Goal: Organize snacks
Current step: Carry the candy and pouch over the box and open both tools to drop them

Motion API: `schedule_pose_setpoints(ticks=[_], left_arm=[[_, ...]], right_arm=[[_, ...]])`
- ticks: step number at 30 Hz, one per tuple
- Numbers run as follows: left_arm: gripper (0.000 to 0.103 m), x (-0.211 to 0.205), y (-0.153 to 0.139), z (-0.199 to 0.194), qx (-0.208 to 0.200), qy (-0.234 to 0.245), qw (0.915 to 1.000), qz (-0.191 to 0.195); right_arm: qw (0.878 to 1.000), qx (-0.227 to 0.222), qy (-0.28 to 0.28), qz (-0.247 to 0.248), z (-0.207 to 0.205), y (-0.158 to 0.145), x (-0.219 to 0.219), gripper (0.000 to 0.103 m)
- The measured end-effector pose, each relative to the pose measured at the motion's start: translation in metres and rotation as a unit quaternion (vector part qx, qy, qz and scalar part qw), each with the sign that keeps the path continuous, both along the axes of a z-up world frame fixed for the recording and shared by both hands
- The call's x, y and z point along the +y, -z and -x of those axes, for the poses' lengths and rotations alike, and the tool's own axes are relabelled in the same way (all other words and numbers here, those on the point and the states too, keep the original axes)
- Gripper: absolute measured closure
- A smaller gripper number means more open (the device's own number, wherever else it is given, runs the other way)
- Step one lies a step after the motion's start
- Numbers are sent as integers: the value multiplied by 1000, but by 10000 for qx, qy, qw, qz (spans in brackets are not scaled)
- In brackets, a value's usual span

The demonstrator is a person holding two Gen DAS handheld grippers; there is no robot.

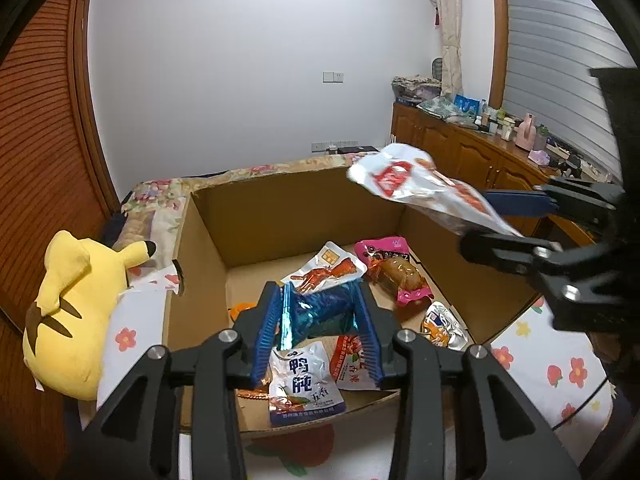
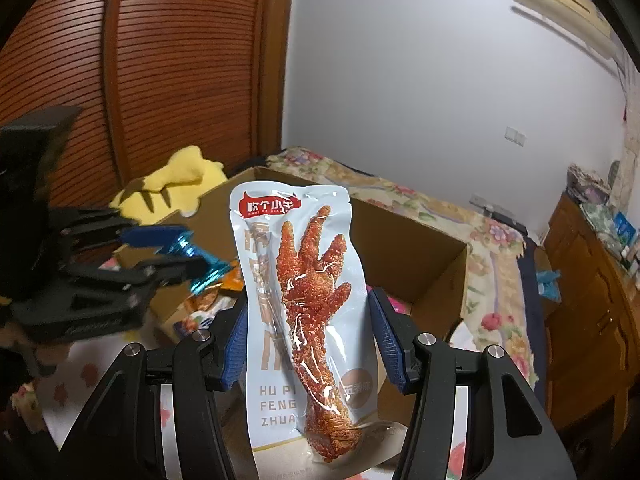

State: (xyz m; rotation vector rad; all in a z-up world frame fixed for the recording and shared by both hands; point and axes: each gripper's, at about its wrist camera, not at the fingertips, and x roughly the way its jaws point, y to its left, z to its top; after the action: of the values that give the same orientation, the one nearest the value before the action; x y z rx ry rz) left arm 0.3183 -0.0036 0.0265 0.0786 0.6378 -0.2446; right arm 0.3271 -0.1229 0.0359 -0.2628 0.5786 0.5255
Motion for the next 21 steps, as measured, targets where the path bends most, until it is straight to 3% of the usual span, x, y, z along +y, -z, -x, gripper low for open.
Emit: schedule_pose_setpoints(ticks=[6, 21], left_arm=[[60, 3, -2, -1, -51, -12, 10000, 15], [59, 5, -1, 8, -94, 87, 9999, 71]], right_arm=[[9998, 118, 140, 46, -22, 9, 5, 46], [9983, 477, 256, 231, -39, 27, 5, 43]])
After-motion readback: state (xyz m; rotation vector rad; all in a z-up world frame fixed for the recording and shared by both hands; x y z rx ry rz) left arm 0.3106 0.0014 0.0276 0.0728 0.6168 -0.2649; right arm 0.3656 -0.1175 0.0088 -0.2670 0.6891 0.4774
